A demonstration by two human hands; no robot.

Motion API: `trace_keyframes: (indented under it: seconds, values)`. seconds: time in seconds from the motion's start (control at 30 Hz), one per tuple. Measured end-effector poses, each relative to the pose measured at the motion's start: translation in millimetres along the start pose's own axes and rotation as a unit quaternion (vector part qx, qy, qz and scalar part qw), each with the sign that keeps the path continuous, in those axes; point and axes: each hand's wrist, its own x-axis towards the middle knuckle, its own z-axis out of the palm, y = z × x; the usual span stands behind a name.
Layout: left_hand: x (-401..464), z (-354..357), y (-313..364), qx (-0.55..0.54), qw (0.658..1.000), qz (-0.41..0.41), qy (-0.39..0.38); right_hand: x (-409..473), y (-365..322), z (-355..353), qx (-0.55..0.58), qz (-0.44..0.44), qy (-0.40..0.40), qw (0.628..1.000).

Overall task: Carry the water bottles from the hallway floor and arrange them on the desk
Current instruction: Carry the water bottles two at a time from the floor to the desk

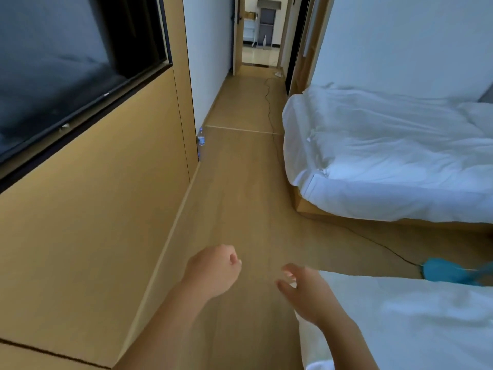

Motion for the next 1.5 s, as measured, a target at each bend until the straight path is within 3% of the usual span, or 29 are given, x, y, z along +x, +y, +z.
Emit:
trace_keyframes:
  seconds: [0.27, 0.6, 0.83, 1.17, 1.5]
  values:
    - [170.3, -17.2, 0.7, 0.010, 1.000, -0.007, -0.004, 171.0, 5.2, -34.2, -0.007, -0.017, -0.004, 1.000]
    - [415.3, -73.4, 29.9, -0.025, 0.999, -0.033, 0.016, 423.9, 0.5, -130.5, -0.035, -0.056, -0.001, 0.998]
    - [548.5, -102.6, -6.0, -0.034, 0.996, -0.080, 0.026, 579.2, -23.4, -149.4, -0.044, -0.072, -0.027, 0.996]
    - [788.8, -190.4, -57.8, -0.011, 0.998, -0.059, 0.009, 807.5, -86.1, -179.5, -0.019, -0.050, -0.009, 0.999]
    - [996.5, -208.2, -61.1, -0.011, 0.996, -0.062, -0.059, 1001.7, -79.2, -222.8, -0.011, -0.025, -0.028, 0.999]
